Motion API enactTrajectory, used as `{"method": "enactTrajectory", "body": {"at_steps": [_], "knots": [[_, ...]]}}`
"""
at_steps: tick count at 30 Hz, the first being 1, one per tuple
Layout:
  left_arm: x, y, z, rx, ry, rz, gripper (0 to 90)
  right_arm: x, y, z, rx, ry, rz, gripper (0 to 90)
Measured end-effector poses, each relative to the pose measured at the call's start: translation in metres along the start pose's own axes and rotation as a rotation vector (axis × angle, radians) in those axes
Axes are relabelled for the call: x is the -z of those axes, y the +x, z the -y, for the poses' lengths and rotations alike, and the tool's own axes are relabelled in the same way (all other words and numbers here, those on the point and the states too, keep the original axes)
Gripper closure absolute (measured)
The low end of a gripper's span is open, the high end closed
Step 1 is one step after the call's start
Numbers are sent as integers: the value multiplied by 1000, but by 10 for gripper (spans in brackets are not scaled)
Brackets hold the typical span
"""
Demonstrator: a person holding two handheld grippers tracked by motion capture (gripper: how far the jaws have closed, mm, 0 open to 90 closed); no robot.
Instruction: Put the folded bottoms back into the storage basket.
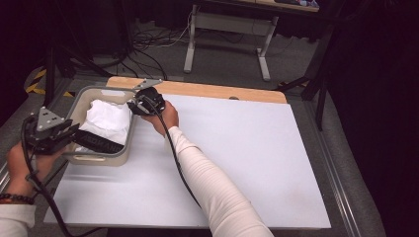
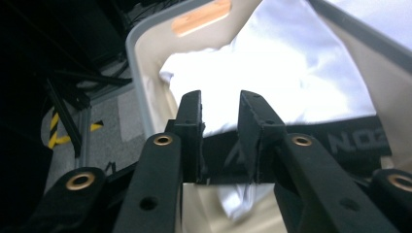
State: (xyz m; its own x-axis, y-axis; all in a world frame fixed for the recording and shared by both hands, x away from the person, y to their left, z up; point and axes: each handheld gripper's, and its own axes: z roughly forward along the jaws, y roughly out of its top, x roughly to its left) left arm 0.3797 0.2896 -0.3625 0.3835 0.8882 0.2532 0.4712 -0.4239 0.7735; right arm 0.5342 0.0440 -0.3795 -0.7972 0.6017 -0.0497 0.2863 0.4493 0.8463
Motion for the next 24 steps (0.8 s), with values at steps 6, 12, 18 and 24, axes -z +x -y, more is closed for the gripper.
{"method": "enactTrajectory", "body": {"at_steps": [6,12,18,24], "knots": [[-28,-8,-22,-94,38,58,845,30,0,8,45,-42,29,447],[-56,-12,-33,-129,120,87,892,65,8,28,62,-84,17,411],[-79,-9,-42,-155,193,159,893,101,23,50,96,-118,-9,396],[-98,-13,-42,-161,264,204,892,133,35,81,161,-91,-5,362]]}}
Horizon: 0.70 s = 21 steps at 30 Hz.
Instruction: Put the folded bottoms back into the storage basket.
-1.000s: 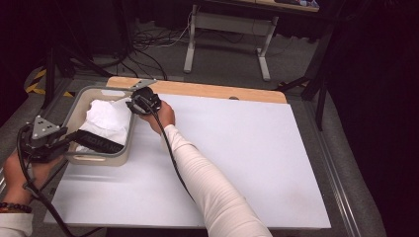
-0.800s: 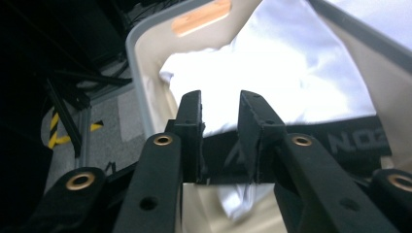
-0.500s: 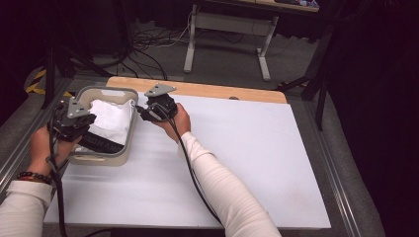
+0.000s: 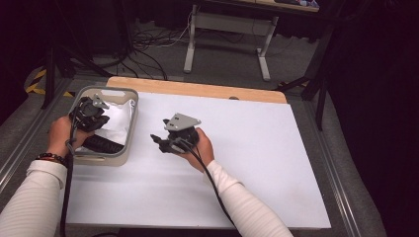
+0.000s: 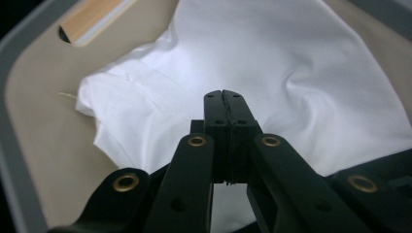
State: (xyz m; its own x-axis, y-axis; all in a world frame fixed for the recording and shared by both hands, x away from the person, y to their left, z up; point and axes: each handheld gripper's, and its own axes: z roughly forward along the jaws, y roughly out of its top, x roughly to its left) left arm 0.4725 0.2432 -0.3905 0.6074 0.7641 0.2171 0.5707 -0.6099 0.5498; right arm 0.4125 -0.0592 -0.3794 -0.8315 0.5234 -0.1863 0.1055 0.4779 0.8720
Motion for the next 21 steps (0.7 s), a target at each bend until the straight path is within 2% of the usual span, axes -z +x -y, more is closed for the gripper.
{"method": "enactTrajectory", "body": {"at_steps": [5,10,13,14,17,18,21], "knots": [[-11,0,-1,24,1,17,892,25,1,28,-9,9,9,357],[-20,0,-2,37,35,16,891,54,-5,55,-39,1,22,342],[-24,1,-1,46,42,22,889,69,-7,66,-47,-6,30,316],[-25,1,-2,47,44,6,885,75,-8,69,-49,-12,37,314],[-27,1,-2,60,46,-1,883,91,-9,79,-41,-14,61,281],[-28,2,-3,61,48,-15,888,96,-9,82,-43,-19,68,272],[-31,2,-3,70,48,-7,890,109,-11,90,-49,-24,77,251]]}}
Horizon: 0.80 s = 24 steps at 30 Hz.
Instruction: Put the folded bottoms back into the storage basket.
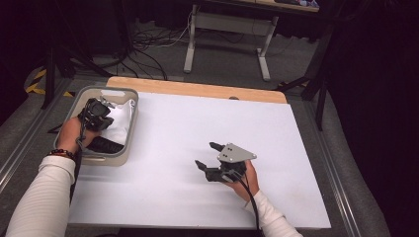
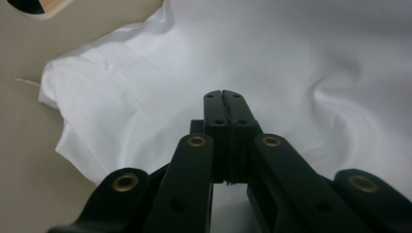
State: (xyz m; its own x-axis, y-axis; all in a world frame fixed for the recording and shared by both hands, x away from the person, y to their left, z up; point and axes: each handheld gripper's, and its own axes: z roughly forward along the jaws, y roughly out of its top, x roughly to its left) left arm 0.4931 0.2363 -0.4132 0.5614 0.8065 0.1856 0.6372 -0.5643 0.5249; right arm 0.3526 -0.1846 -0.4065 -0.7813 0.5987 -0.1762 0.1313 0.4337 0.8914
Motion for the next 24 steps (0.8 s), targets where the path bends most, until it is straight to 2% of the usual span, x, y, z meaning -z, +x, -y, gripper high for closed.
{"method": "enactTrajectory", "body": {"at_steps": [4,5,6,9,11,13,15,17,20,24], "knots": [[-4,-3,-2,0,-30,-4,890,16,-3,11,7,-20,26,250],[-6,-4,-3,-8,-34,15,890,19,-3,14,10,-9,28,247],[-7,-5,-4,-26,-22,21,888,21,-4,16,11,-4,32,243],[-13,-8,-6,-43,20,12,888,25,-6,21,-6,4,31,239],[-13,-8,-6,-51,12,28,890,26,-6,23,-4,11,35,237],[-14,-8,-8,-50,17,17,890,25,-6,24,-22,14,33,239],[-13,-5,-9,-22,-16,24,886,24,-5,24,-22,16,35,233],[-13,-4,-9,-5,-25,15,886,23,-3,24,-18,16,33,232],[-13,-2,-10,-2,-43,-1,884,25,-3,25,-29,14,35,236],[-8,-3,-10,4,-77,3,858,29,-7,27,-35,10,55,223]]}}
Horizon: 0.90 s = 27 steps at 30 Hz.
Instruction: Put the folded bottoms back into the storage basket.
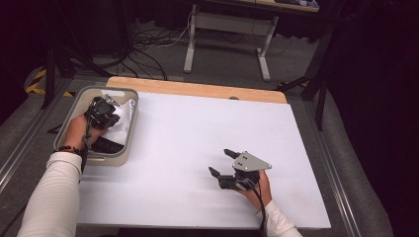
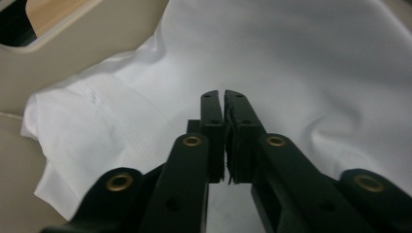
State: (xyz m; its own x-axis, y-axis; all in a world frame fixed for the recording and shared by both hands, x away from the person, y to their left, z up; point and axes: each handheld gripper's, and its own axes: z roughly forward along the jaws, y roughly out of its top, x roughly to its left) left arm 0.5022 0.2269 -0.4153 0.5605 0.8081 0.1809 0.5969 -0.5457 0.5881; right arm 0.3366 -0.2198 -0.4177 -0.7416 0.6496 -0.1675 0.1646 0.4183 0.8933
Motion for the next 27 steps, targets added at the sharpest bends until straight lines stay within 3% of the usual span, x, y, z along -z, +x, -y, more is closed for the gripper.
{"method": "enactTrajectory", "body": {"at_steps": [10,19,23,25,27], "knots": [[24,-4,-4,-26,-116,-79,814,17,-13,9,-39,-9,45,205],[46,-15,-7,-18,-225,-83,778,30,-17,11,-40,-36,73,178],[52,-19,-7,-27,-254,-71,720,34,-18,14,-38,-34,79,162],[54,-21,-7,-48,-267,-44,671,37,-19,15,-31,-34,92,158],[56,-25,-7,-63,-272,-64,639,40,-20,17,-41,-39,90,159]]}}
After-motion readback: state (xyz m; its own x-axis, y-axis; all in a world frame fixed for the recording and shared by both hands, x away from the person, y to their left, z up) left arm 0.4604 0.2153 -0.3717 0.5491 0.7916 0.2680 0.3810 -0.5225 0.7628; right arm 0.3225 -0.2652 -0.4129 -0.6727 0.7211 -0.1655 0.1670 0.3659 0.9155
